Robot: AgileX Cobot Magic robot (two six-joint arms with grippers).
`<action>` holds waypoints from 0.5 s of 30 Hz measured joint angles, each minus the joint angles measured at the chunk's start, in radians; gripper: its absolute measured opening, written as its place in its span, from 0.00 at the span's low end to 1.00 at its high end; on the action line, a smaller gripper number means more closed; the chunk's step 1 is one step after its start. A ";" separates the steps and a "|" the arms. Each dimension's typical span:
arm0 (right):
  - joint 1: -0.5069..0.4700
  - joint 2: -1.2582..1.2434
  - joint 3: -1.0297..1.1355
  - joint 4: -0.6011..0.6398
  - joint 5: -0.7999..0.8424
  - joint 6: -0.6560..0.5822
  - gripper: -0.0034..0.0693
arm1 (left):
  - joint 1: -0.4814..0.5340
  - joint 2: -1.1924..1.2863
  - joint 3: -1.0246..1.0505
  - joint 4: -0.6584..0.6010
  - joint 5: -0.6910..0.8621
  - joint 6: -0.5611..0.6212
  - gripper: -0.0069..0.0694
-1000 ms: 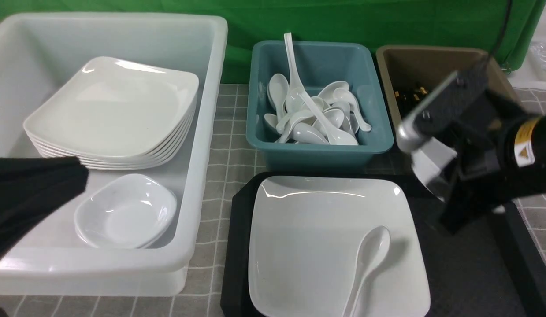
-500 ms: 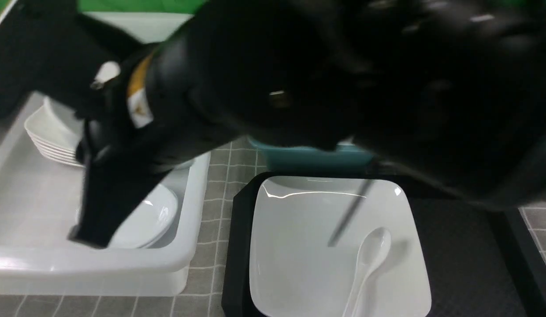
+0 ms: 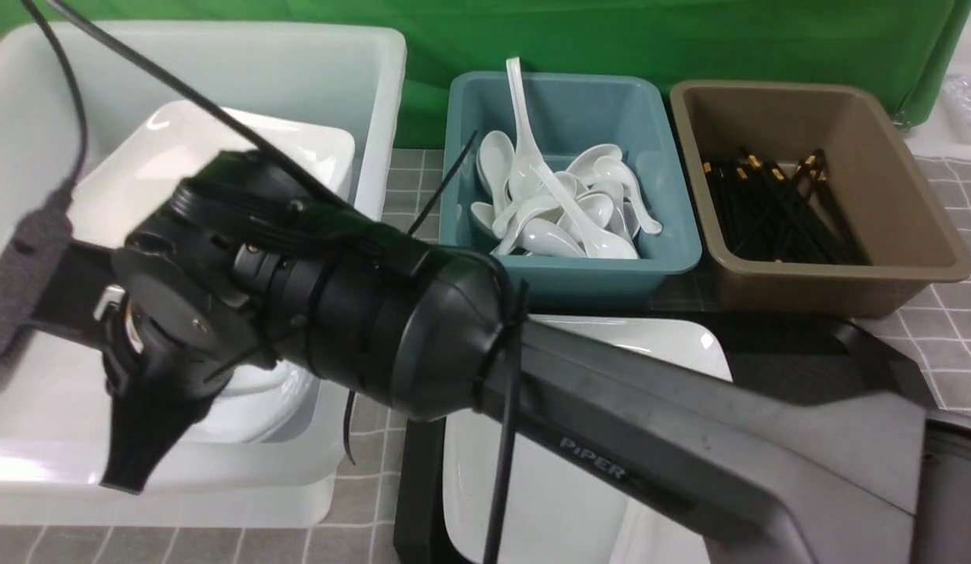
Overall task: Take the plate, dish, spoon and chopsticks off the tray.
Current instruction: Use the right arm to put the small plate into the large storage box on the left
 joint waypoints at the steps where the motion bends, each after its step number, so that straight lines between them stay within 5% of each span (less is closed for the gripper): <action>1: -0.001 0.001 0.000 0.000 0.000 0.000 0.17 | 0.000 0.000 0.000 -0.001 0.000 0.001 0.10; 3: -0.003 0.002 -0.001 -0.001 -0.001 0.000 0.21 | 0.000 0.000 0.000 -0.002 -0.002 0.001 0.10; 9: -0.015 0.002 -0.005 -0.002 0.013 0.001 0.56 | 0.000 0.000 0.000 -0.039 -0.015 0.007 0.10; 15: -0.017 -0.033 -0.008 -0.001 0.162 0.003 0.60 | 0.000 0.000 0.001 -0.058 -0.021 0.009 0.10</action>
